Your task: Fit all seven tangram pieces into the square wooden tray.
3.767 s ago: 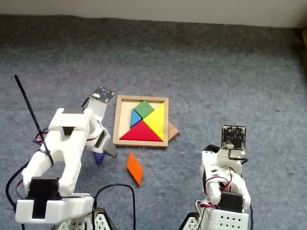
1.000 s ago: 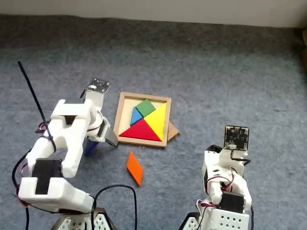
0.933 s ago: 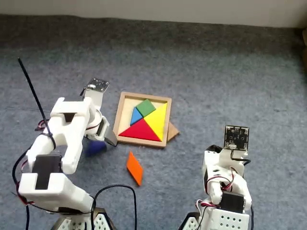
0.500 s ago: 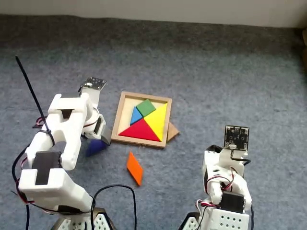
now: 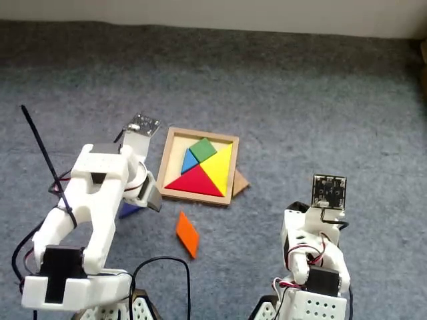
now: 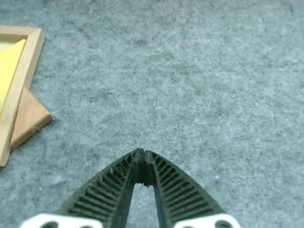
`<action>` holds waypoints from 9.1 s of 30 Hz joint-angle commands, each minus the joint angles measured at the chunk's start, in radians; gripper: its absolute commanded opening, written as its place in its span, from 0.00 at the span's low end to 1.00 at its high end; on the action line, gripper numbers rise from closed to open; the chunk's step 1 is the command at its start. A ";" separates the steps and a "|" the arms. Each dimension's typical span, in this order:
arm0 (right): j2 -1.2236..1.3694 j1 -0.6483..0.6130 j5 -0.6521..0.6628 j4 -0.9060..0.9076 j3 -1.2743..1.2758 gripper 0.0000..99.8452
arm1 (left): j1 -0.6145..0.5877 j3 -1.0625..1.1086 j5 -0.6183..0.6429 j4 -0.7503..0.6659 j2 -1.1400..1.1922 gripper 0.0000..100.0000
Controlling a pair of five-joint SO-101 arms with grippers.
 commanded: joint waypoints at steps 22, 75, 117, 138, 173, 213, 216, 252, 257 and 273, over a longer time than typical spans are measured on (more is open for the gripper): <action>-0.004 0.013 -0.002 -0.004 0.143 0.02 | -0.024 -0.240 0.009 0.098 0.291 0.19; -0.004 0.013 -0.002 -0.004 0.143 0.02 | 0.410 -0.131 0.687 -0.276 -0.179 0.05; -0.004 0.013 -0.002 -0.004 0.143 0.02 | 0.262 -0.501 1.312 -0.183 0.094 0.01; 0.105 -0.145 0.000 0.271 -0.288 0.11 | 0.053 -0.325 1.174 -0.087 -0.062 0.01; 1.305 -0.816 -0.235 0.140 -1.024 0.17 | -0.200 -0.325 1.169 -0.138 -0.071 0.01; 1.906 -1.086 -0.288 0.054 -1.201 0.14 | -0.312 -0.348 1.169 -0.138 -0.071 0.01; 1.811 -1.055 -0.241 0.047 -1.201 0.08 | -0.312 -0.348 1.169 -0.138 -0.071 0.01; 2.155 -0.797 -0.594 -0.200 -1.702 0.07 | -0.312 -0.346 1.169 -0.160 -0.070 0.01; 2.186 -0.797 -0.594 -0.180 -1.707 0.07 | -0.312 -0.346 1.169 -0.160 -0.070 0.01; 2.183 -0.880 -0.594 -0.067 -1.768 0.17 | -0.311 -0.346 1.168 -0.160 -0.070 0.01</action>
